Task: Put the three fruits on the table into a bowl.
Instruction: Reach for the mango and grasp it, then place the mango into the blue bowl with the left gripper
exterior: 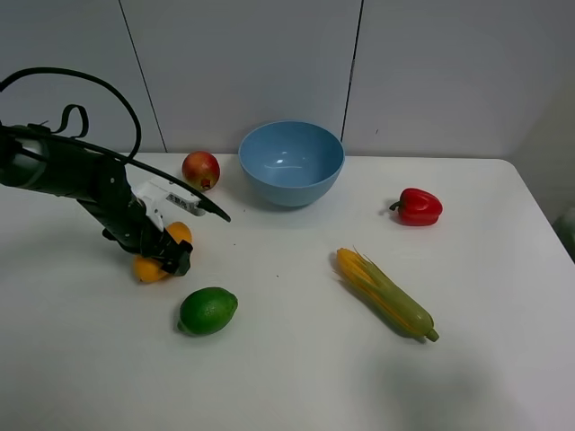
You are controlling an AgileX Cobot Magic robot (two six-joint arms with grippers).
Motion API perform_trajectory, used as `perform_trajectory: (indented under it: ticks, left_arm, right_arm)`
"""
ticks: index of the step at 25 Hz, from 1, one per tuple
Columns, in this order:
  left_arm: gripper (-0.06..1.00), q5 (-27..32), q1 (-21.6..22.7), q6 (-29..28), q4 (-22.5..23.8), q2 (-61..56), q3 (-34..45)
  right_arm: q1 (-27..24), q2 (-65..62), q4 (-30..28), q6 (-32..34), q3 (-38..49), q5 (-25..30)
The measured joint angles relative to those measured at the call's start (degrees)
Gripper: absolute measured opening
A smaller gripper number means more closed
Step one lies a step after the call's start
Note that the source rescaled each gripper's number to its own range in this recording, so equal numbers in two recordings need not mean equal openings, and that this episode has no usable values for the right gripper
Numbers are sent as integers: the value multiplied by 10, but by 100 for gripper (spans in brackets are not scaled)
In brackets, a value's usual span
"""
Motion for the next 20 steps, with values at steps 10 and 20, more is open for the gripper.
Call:
perform_trajectory:
  ticks: [10, 20]
  left_arm:
    - [1, -5, 0, -1, -1, 5, -7]
    - [1, 99, 0, -47, 1, -15, -182]
  right_arm:
    - [0, 0, 0, 0, 0, 0]
    - [0, 0, 0, 0, 0, 0]
